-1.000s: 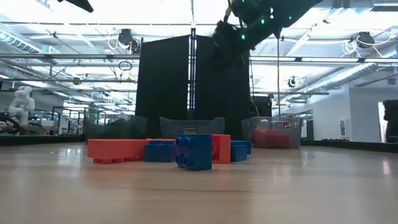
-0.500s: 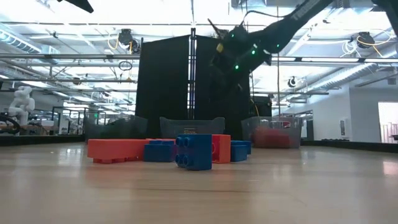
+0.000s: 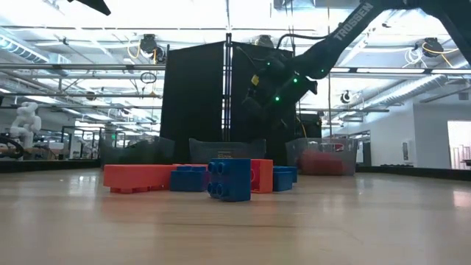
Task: Sort blocks
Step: Put the blue game piece into the middle black bin
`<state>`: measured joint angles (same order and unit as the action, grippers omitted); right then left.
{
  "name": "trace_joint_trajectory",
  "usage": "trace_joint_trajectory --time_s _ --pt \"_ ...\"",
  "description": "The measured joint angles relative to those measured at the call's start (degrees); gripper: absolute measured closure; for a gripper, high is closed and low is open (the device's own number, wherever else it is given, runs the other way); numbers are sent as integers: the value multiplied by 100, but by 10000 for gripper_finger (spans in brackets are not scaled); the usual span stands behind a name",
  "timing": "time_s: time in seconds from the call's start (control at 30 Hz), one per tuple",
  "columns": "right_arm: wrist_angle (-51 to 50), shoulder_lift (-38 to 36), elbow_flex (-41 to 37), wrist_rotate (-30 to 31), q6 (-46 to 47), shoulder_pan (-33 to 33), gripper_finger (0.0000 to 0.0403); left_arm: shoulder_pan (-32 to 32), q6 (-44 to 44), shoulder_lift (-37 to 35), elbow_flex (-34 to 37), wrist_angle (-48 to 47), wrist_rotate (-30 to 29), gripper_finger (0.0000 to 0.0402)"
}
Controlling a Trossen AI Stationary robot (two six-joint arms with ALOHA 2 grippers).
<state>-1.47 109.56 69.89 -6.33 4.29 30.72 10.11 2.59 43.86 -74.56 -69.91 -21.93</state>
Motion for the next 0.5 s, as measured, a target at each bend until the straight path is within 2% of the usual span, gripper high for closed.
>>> trace_joint_trajectory --time_s 0.1,0.27,0.33,0.5 --pt "1 -1 2 17 -20 1 271 0 0 0 0 -1 -3 402" --pt "-1 -3 2 25 80 9 194 0 0 0 0 0 -7 402" --pt "0 -3 2 28 101 9 175 -1 0 0 0 -1 -7 402" --pt "-26 -112 8 28 44 9 170 0 -2 0 0 -2 -7 402"
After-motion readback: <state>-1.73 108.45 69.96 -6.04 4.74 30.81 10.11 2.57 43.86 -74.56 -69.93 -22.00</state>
